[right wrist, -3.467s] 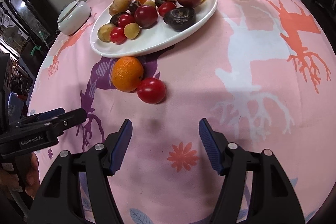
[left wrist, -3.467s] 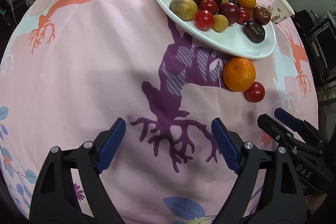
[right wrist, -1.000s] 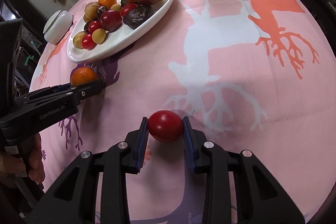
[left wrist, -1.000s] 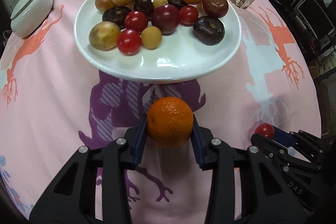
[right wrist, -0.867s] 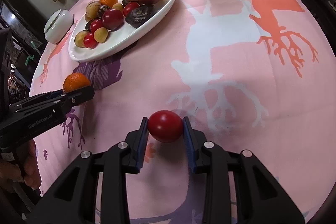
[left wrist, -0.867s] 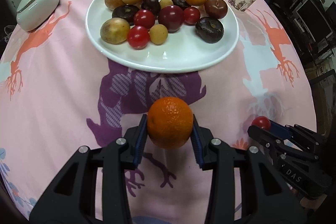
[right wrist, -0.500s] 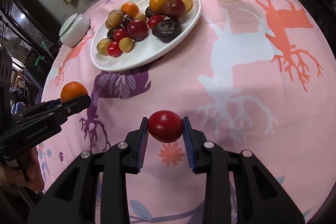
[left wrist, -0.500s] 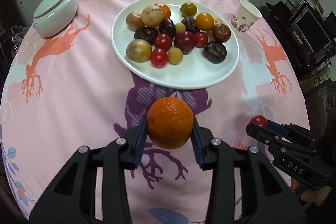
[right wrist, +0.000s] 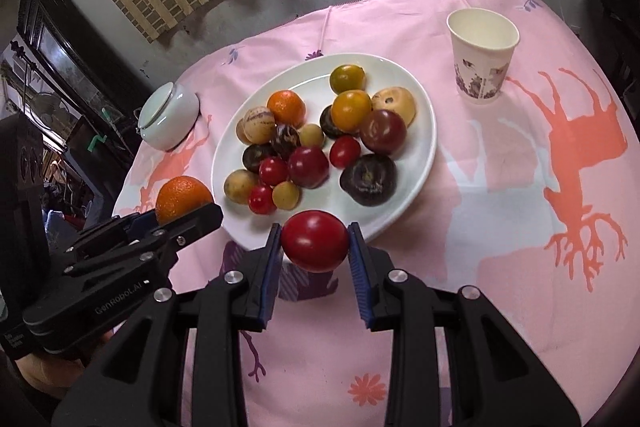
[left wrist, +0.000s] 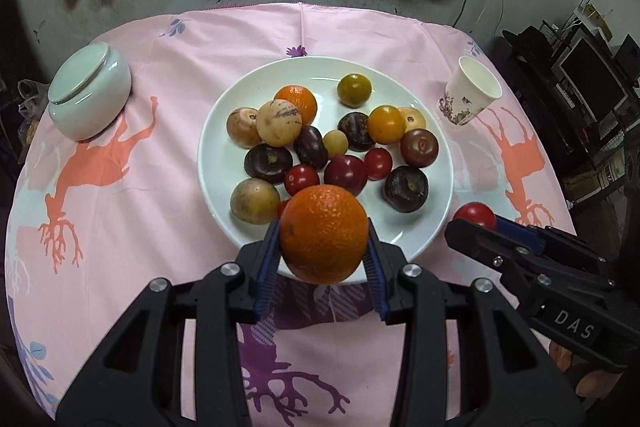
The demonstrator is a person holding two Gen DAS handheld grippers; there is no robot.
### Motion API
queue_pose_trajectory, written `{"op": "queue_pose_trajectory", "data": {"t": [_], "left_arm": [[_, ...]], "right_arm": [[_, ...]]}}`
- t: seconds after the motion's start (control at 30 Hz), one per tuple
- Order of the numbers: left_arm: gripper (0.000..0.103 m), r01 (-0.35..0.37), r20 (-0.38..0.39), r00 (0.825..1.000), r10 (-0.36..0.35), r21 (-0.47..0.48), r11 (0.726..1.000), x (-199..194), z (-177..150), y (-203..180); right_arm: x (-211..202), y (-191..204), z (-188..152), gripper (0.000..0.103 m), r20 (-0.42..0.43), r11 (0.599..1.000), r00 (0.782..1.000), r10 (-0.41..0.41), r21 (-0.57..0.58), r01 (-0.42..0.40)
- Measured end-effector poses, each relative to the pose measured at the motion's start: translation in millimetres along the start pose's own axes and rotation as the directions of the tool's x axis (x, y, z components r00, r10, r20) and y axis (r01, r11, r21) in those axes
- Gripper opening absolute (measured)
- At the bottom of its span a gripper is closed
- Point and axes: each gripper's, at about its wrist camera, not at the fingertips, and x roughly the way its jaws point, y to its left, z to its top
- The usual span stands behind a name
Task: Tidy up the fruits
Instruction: 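Carry the mandarin and tomato onto the white plate and open both grippers, then withdraw both grippers away from the full plate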
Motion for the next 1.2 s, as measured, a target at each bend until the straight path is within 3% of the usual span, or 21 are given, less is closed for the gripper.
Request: {"op": "queue_pose_trajectory", "data": {"t": [0.4, 0.47, 0.63, 0.67, 0.73, 0.77, 0.83, 1.2], "left_arm": [[0.041, -0.034, -0.058, 0.998, 0.031, -0.046, 0.998, 44.5, 9.2, 15.6], [0.064, -0.052, -0.038, 0.998, 0.05, -0.065, 0.996, 43.3, 10.4, 18.0], [0.078, -0.086, -0.011, 0.996, 0.085, -0.066, 0.994, 34.2, 12.6, 23.3], [0.078, -0.094, -0.011, 0.996, 0.094, -0.074, 0.993, 32.7, 11.6, 25.7], [0.079, -0.093, -0.013, 0.996, 0.092, -0.082, 0.992, 27.7, 8.6, 29.1], [0.083, -0.091, -0.014, 0.996, 0.09, -0.083, 0.992, 24.4, 5.8, 30.5], [0.087, -0.1, -0.02, 0.995, 0.099, -0.079, 0.992, 19.3, -2.0, 32.0], [0.091, -0.128, -0.129, 0.985, 0.117, -0.077, 0.989, -11.2, -79.5, 37.6]], "right_arm": [[35.2, -0.1, 23.4, 0.033, -0.016, 0.999, 1.0, -0.027, 0.031, 0.028], [41.6, -0.8, 23.6, 0.034, -0.011, 0.998, 0.999, -0.047, 0.041, 0.047], [46.6, -8.9, 20.5, 0.035, -0.024, 0.994, 0.997, -0.074, 0.077, 0.076], [46.2, -10.4, 20.1, 0.038, -0.023, 0.994, 0.997, -0.076, 0.076, 0.078], [42.4, -14.1, 18.2, 0.065, -0.015, 0.993, 0.997, -0.082, 0.089, 0.083], [36.1, -16.1, 16.4, 0.071, 0.012, 0.992, 0.997, -0.078, 0.102, 0.076], [28.6, -17.0, 13.0, 0.071, 0.025, 0.993, 0.997, -0.069, 0.094, 0.066], [-6.5, -31.0, -70.2, 0.071, -0.062, 0.987, 0.989, -0.133, 0.086, 0.138]]}}
